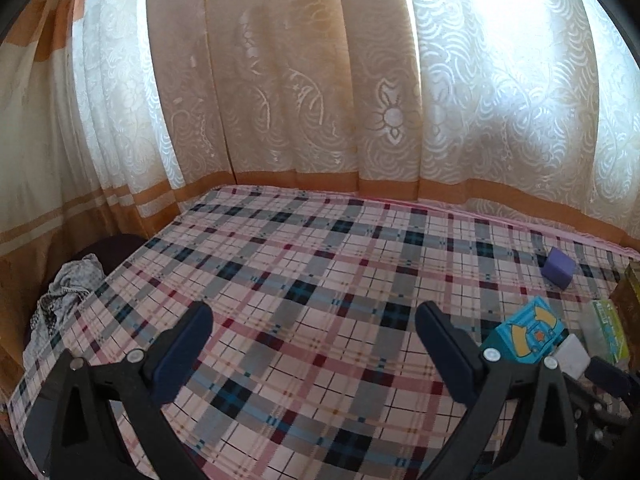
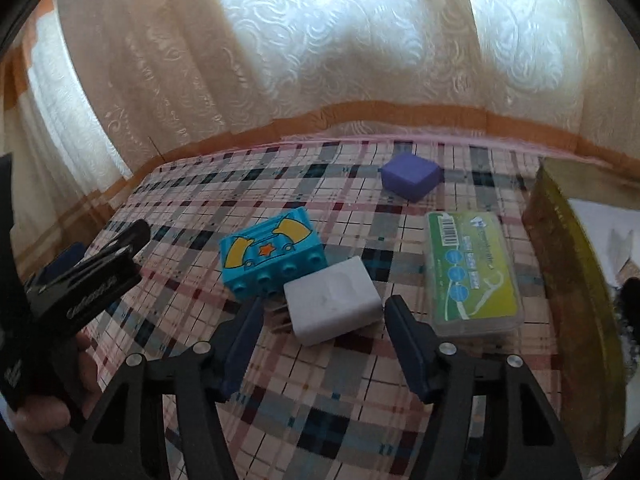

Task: Organize rigid objects
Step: 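Grasp the white box with the right gripper while the left grasps the blue lego block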

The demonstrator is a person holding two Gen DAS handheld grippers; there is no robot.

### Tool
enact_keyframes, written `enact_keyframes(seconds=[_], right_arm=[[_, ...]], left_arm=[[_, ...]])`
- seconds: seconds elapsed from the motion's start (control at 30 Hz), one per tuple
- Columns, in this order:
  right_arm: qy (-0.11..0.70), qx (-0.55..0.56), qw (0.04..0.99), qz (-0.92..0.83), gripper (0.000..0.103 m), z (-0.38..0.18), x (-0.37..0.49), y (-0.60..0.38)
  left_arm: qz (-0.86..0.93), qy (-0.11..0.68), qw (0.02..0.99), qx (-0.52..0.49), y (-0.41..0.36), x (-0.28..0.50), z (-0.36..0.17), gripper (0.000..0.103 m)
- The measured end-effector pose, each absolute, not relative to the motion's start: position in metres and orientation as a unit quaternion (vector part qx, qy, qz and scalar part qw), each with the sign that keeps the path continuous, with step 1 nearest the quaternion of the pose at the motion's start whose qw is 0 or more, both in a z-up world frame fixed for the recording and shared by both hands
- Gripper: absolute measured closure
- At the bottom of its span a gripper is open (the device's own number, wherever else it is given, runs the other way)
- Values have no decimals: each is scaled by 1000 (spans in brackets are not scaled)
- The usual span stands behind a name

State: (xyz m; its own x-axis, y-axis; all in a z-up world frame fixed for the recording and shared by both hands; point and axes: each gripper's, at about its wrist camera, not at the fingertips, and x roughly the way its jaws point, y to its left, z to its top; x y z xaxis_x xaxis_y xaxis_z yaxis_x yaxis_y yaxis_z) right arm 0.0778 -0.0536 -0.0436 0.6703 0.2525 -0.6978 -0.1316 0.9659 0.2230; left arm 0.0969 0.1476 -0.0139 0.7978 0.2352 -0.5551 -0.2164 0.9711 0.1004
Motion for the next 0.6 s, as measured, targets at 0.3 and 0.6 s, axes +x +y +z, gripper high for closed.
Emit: enact_keyframes(seconds=[0.3,0.6], right_arm=[[414,80,900,111,45,-51,95,-50],[380,95,908,148,47,-38,71,-61]], left_arm=[[105,290,950,41,139,95,-13,0],[61,288,954,51,131,89,-12,0]])
